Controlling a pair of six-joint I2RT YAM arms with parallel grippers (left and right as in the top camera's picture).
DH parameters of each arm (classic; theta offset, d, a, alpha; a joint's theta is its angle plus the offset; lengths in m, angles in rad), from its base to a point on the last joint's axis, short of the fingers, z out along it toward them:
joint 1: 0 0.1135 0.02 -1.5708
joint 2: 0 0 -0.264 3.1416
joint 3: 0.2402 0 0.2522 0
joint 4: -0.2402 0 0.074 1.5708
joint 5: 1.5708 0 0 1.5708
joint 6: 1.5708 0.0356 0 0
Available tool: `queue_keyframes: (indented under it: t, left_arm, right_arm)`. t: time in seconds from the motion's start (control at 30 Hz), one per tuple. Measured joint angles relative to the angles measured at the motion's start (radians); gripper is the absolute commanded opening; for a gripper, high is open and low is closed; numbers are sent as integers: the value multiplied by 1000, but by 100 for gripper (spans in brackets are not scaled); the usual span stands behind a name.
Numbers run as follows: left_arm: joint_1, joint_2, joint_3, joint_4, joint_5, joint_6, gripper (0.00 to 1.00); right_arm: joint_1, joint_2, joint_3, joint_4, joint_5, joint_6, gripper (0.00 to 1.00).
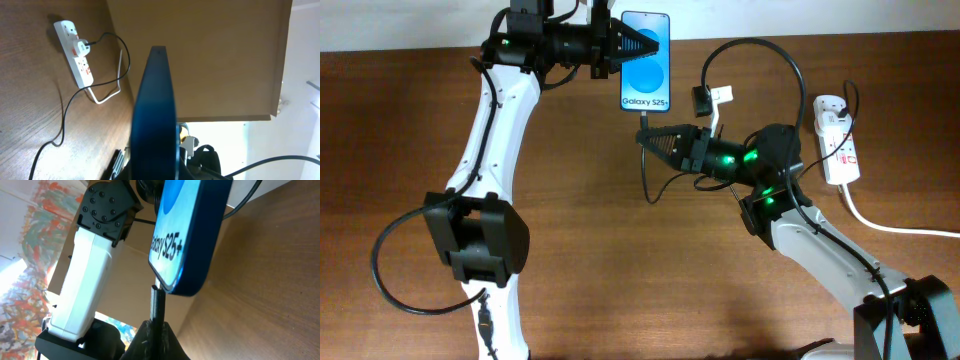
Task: Plug charger to phone and switch on socket
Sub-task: 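Push the USB-C plug upward into the phone's bottom port with right gripper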
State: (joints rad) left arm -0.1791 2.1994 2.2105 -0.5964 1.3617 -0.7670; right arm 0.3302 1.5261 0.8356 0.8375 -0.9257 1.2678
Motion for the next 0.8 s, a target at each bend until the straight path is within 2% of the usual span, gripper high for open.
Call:
queue_keyframes:
  t: [0.8]
  left_arm:
    - [-7,0,0,-27,-27,39,0]
  right_arm:
    - [-18,0,0,-27,-10,-25,4]
